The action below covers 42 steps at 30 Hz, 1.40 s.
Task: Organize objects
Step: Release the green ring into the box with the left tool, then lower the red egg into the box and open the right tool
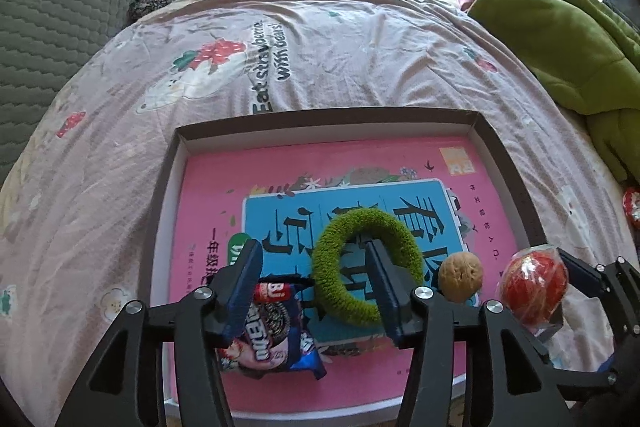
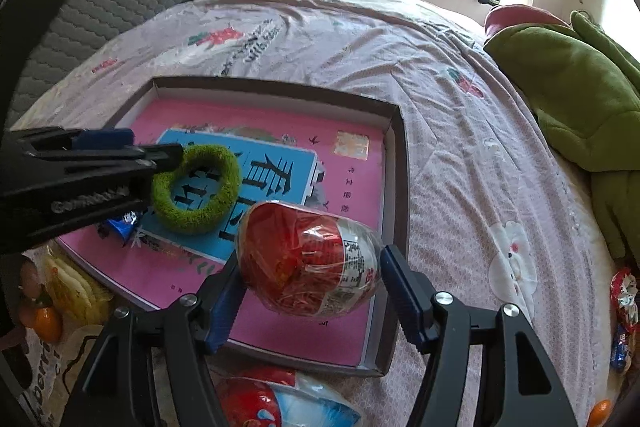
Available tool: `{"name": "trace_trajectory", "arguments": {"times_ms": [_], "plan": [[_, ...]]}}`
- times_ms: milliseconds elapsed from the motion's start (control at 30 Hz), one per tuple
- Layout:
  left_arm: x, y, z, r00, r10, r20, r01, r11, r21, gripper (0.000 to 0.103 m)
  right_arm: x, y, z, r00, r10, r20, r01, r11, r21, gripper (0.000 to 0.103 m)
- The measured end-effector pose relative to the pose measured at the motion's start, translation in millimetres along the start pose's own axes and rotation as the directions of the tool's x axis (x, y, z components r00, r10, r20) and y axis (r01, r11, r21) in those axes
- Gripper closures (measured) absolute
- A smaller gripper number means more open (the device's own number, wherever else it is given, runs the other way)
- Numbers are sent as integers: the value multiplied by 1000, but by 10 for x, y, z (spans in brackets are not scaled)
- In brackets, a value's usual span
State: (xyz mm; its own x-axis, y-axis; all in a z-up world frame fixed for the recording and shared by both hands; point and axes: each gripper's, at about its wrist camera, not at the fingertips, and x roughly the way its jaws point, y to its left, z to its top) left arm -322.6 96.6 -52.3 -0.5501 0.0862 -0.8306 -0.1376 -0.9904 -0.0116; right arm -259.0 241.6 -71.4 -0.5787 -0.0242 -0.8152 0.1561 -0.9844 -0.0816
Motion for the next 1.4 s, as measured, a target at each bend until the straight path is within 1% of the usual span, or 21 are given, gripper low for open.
{"name": "trace_trajectory", "arguments": {"times_ms": [167,333,400,567,700,833,900,1000,1133,1267,1400], "plan": [[-104,55,-51,1000,2,9,-2,1000,0,48,3,32,-6,1000,-6,-22,6,1000,5,37],[-196,101,-87,1000,-3,19,3,1000,-4,48,-83,47,14,1000,-11,-5,11,1000,9,36],[-228,117,-98,1000,-7,21,7,1000,-7,48,-86,44,32,1000,-2,-17,2,1000,16,36],[-304,135,-115,999,-18,28,19,1000,-7,48,-107,94,52,999,-46,-16,46,999,-14,36],[-357,142,-134,999,-26,32,26,1000,-4,48,-177,73,54,1000,-9,-2,9,1000,8,36],[-431,151,-153,999,-23,38,23,1000,-4,48,-287,89,69,1000,-3,21,3,1000,9,36],[-473,160,-168,999,-21,41,21,1000,-4,48,-347,85,70,999,22,27,-23,1000,18,36],[-567,187,-209,998,-23,51,23,1000,-8,47,-439,81,70,999,24,46,-25,999,29,36],[-723,201,-292,998,-27,64,27,1000,-2,48,-584,32,65,995,68,67,-72,996,55,36],[-872,206,-364,997,-32,75,31,999,7,47,-769,-4,62,993,75,95,-82,994,78,35],[-1047,199,-433,995,-31,96,29,999,21,47,-946,-27,48,988,100,116,-111,989,97,35]]}}
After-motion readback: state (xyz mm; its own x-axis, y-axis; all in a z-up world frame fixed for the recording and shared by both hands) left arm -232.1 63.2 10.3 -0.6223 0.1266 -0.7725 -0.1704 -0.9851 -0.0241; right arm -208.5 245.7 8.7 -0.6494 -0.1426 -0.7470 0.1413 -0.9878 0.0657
